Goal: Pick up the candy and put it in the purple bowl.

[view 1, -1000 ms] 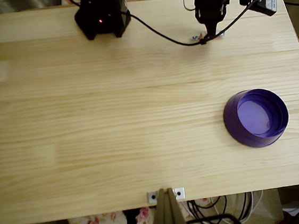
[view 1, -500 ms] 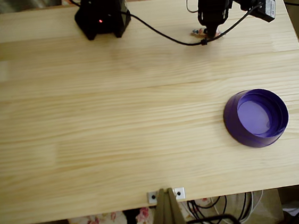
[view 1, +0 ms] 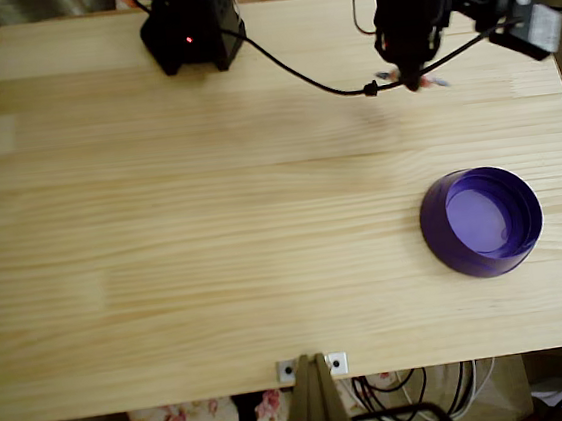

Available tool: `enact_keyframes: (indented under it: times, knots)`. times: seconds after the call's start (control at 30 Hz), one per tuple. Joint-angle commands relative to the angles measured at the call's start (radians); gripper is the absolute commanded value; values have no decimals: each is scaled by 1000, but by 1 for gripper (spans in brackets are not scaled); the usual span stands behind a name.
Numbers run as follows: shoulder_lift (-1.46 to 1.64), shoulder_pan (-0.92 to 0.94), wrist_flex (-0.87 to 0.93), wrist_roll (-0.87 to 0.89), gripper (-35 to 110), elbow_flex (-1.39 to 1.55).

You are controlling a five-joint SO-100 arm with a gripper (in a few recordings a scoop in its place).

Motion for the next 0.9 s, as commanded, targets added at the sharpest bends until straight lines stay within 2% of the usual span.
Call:
enact_keyframes:
  times: [0.0, 0.27, 0.53, 0.87]
  knots:
    - [120, 64, 23, 12, 0, -155]
    - [40, 158, -34, 55, 0, -348]
    - [-166, 195, -115, 86, 0, -529]
    - [-511, 238, -81, 61, 0, -830]
